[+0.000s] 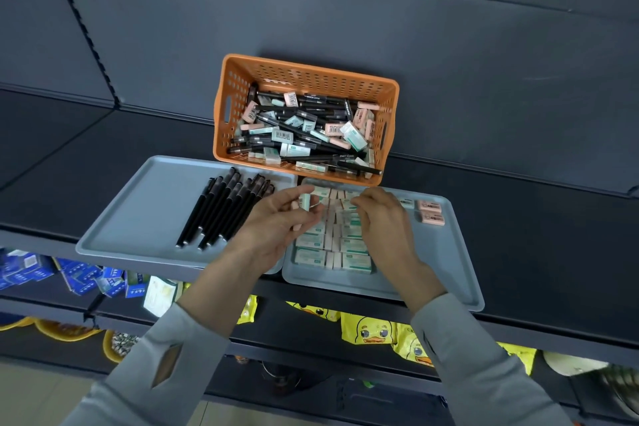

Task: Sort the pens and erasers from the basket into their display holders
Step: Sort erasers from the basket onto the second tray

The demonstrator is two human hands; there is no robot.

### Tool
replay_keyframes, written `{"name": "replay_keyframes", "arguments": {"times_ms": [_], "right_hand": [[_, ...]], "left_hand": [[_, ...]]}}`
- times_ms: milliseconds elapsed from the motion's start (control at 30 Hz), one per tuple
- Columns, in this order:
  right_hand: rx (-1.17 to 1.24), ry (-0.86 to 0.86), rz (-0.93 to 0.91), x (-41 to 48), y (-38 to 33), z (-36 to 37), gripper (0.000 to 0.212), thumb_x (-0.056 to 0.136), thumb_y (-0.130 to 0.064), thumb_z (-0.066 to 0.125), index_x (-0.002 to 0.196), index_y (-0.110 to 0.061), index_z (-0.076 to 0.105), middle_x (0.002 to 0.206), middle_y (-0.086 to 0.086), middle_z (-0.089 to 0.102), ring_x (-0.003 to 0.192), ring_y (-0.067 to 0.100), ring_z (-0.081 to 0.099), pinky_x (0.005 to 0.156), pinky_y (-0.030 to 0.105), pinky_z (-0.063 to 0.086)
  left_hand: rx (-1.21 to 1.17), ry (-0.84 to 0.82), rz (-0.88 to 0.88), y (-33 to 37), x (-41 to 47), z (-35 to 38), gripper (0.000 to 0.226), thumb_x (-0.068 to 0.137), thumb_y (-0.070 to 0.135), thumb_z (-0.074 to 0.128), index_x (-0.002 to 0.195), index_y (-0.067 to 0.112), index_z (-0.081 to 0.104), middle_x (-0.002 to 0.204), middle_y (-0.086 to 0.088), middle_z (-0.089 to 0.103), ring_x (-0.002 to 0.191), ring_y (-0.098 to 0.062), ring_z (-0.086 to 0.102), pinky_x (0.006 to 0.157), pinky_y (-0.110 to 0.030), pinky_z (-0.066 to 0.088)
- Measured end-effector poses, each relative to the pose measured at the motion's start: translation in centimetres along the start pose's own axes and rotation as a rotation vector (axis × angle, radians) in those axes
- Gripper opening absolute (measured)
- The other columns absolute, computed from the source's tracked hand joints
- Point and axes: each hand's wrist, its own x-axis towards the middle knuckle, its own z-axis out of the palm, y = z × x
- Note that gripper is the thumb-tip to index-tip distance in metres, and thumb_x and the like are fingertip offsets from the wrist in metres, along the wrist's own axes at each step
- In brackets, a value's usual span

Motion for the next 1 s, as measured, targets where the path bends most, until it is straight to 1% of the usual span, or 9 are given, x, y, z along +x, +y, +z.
{"name": "replay_keyframes", "arguments": {"times_ms": [100, 167, 233, 367, 467, 600, 733, 833, 1000], "right_hand": [[0.256, 0.023, 0.058, 0.1, -2.0, -1.5, 0.010, 0.091, -0.015, 0.066, 0.093, -0.016, 0.076, 0.091, -0.003, 0.071, 0.081, 0.013, 0.063, 0.072, 0.024, 0.050], [0.548, -0.124, 0.252, 0.5, -3.3, -2.6, 0.010, 0.090, -0.031, 0.069, 0.088, -0.024, 0.076, 0.083, -0.012, 0.071, 0.076, 0.002, 0.063, 0.070, 0.015, 0.047], [0.737, -0.238, 0.393, 0.8, -3.5, -2.8, 0.002, 0.084, -0.027, 0.075, 0.084, -0.029, 0.074, 0.079, -0.012, 0.071, 0.074, 0.001, 0.064, 0.071, 0.019, 0.052], [0.807, -0.277, 0.472, 0.1, -1.5, -2.9, 0.017, 0.081, -0.017, 0.079, 0.094, -0.027, 0.075, 0.092, -0.006, 0.073, 0.080, 0.003, 0.065, 0.077, 0.023, 0.055], [0.749, -0.290, 0.432, -0.9, -0.9, -3.4, 0.026, 0.081, -0.010, 0.078, 0.103, -0.022, 0.074, 0.100, 0.000, 0.071, 0.082, 0.007, 0.063, 0.078, 0.022, 0.053], [0.983, -0.246, 0.576, -1.3, -0.2, -4.8, 0.019, 0.081, 0.005, 0.073, 0.093, -0.009, 0.067, 0.087, 0.003, 0.069, 0.077, 0.011, 0.063, 0.073, 0.023, 0.056], [1.145, -0.079, 0.864, -1.6, 2.3, -6.6, 0.013, 0.088, 0.005, 0.065, 0.097, -0.004, 0.065, 0.084, 0.010, 0.068, 0.072, 0.018, 0.063, 0.067, 0.019, 0.056], [0.995, -0.010, 0.860, -2.0, 4.3, -7.1, 0.013, 0.087, 0.004, 0.067, 0.096, -0.006, 0.067, 0.082, 0.008, 0.070, 0.073, 0.021, 0.065, 0.071, 0.024, 0.057], [0.302, -0.207, 0.389, -2.8, 5.2, -6.7, 0.022, 0.082, 0.002, 0.067, 0.090, -0.017, 0.076, 0.091, -0.008, 0.073, 0.085, 0.008, 0.067, 0.087, 0.022, 0.053]], "left_hand": [[0.328, -0.009, 0.086, -0.5, 0.2, 0.3, 0.063, 0.079, -0.015, 0.067, 0.133, 0.014, 0.054, 0.112, -0.012, 0.067, 0.096, -0.014, 0.068, 0.081, -0.023, 0.057], [0.553, -0.013, 0.148, -0.7, 0.4, 0.8, 0.072, 0.079, -0.010, 0.068, 0.139, 0.024, 0.047, 0.102, 0.000, 0.065, 0.091, -0.009, 0.063, 0.073, -0.020, 0.055], [0.697, -0.033, 0.193, -0.8, 0.6, 1.4, 0.076, 0.080, -0.004, 0.068, 0.142, 0.030, 0.041, 0.104, 0.007, 0.064, 0.093, -0.008, 0.062, 0.076, -0.023, 0.055], [0.903, -0.071, 0.256, -1.1, 0.8, 2.7, 0.084, 0.080, 0.004, 0.073, 0.148, 0.028, 0.031, 0.112, 0.008, 0.057, 0.102, -0.002, 0.054, 0.069, -0.007, 0.046], [0.954, -0.082, 0.258, -1.7, 0.9, 3.8, 0.086, 0.081, 0.004, 0.072, 0.150, 0.023, 0.024, 0.096, 0.017, 0.053, 0.086, -0.002, 0.056, 0.078, -0.024, 0.052], [0.990, -0.116, 0.243, -2.5, 1.2, 5.1, 0.079, 0.082, 0.004, 0.072, 0.148, 0.015, 0.028, 0.104, 0.002, 0.057, 0.089, -0.016, 0.058, 0.077, -0.025, 0.045], [0.634, -0.114, 0.116, -2.6, 1.5, 5.1, 0.055, 0.092, -0.002, 0.059, 0.140, 0.010, 0.037, 0.099, -0.008, 0.058, 0.087, -0.026, 0.068, 0.082, -0.038, 0.056], [0.524, -0.059, 0.060, -2.1, 1.8, 4.9, 0.043, 0.098, -0.006, 0.045, 0.137, 0.010, 0.039, 0.100, -0.006, 0.054, 0.087, -0.019, 0.062, 0.074, -0.029, 0.055], [0.358, -0.108, 0.035, -1.6, 1.5, 4.4, 0.047, 0.095, -0.016, 0.037, 0.136, 0.006, 0.041, 0.118, -0.014, 0.051, 0.106, -0.023, 0.061, 0.093, -0.034, 0.052]]}}
